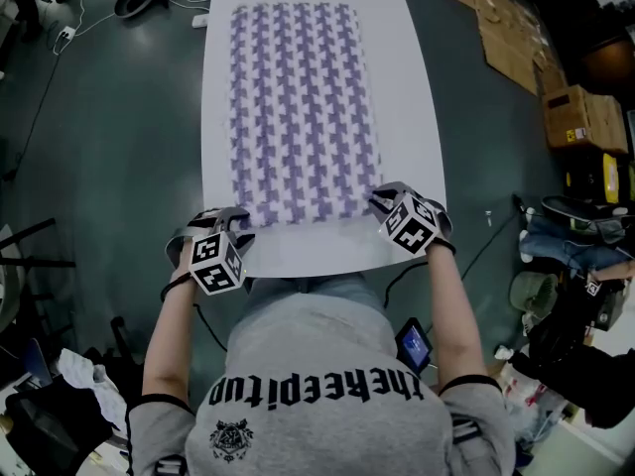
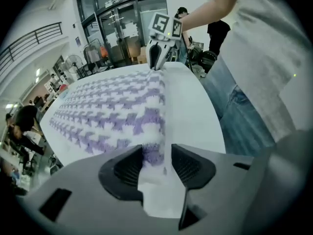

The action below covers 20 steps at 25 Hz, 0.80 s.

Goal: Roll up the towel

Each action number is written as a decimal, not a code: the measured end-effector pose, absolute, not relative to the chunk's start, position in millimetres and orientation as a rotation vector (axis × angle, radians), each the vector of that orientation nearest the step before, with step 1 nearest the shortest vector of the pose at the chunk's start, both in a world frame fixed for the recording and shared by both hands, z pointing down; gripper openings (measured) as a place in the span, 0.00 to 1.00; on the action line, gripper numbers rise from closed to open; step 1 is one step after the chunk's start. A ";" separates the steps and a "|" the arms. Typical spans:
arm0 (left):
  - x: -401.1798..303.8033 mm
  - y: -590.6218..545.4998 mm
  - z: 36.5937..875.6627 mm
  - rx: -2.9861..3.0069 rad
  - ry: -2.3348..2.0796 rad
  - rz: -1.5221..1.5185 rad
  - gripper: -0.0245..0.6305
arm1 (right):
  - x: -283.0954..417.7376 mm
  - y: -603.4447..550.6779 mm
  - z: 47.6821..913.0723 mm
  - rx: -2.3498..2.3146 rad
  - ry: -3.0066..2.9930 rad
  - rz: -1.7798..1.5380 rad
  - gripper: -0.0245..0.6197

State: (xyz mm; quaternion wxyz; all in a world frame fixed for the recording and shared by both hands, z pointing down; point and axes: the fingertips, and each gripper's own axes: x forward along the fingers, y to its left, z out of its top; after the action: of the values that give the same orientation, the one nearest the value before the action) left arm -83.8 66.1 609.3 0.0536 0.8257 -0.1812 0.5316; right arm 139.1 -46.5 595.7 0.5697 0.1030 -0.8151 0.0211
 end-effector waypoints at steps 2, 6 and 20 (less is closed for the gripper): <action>-83.8 60.6 613.4 2.492 -0.589 1.601 0.29 | 141.2 -46.7 586.7 0.262 -1.938 0.034 0.12; -86.4 55.0 611.8 2.477 -0.607 1.597 0.24 | 147.4 -46.1 562.7 0.317 -1.977 -0.036 0.17; -86.1 52.7 613.7 2.427 -0.595 1.575 0.19 | 144.5 -21.2 606.0 0.160 -1.847 -0.318 0.28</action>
State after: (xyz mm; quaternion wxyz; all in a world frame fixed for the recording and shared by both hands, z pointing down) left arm -86.1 52.7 613.7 0.0936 0.8180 -0.2006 0.5309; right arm 144.5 -21.2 606.0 0.5893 0.0687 -0.7933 -0.1367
